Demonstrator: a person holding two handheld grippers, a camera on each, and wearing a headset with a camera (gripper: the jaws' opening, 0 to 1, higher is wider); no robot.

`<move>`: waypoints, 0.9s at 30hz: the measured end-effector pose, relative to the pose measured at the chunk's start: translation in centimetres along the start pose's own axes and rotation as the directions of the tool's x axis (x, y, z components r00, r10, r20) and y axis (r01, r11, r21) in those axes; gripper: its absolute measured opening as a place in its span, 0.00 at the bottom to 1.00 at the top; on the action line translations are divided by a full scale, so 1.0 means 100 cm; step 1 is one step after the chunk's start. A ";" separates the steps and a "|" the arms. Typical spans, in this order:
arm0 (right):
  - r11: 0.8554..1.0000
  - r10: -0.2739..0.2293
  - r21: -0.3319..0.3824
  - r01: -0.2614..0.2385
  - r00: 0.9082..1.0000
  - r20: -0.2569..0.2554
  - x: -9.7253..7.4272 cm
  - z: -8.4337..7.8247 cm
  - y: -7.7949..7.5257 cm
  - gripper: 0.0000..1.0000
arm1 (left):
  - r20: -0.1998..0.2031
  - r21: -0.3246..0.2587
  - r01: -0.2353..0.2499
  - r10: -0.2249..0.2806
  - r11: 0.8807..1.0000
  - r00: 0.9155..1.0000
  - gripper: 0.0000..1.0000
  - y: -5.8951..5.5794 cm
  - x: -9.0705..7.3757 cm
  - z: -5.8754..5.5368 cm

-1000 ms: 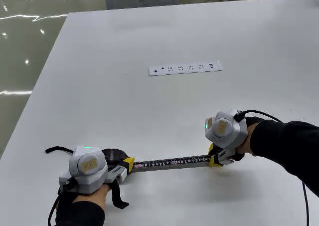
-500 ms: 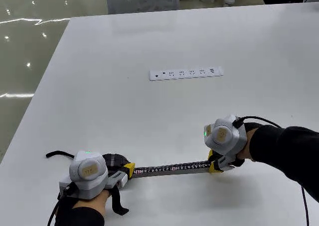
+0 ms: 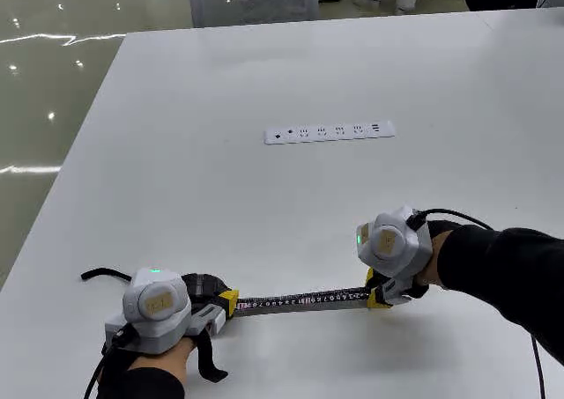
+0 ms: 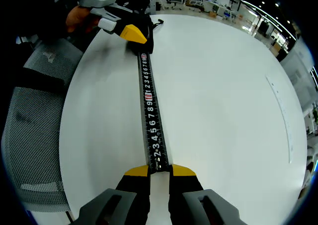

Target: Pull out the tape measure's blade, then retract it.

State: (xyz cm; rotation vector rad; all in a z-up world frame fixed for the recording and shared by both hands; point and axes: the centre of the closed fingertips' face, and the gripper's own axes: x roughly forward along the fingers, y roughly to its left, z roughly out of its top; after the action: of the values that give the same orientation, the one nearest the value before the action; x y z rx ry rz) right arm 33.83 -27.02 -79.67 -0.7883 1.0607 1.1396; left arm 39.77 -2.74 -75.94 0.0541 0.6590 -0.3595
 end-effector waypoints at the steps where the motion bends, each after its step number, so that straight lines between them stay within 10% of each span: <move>1: 1.000 -0.001 0.003 0.001 1.000 -0.001 0.000 0.000 0.000 0.09 | 0.000 0.000 0.000 0.000 1.000 1.000 0.58 0.000 0.000 0.000; 27: 0.999 -0.005 0.033 0.005 1.000 0.003 0.002 0.006 0.001 0.09 | 0.001 0.001 -0.002 0.002 1.000 1.000 0.58 0.000 -0.001 0.000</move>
State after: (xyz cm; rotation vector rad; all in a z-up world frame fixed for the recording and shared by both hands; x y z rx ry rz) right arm 33.92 -26.35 -79.66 -0.7629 1.0719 1.1158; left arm 39.73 -2.76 -75.89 0.0556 0.6579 -0.3576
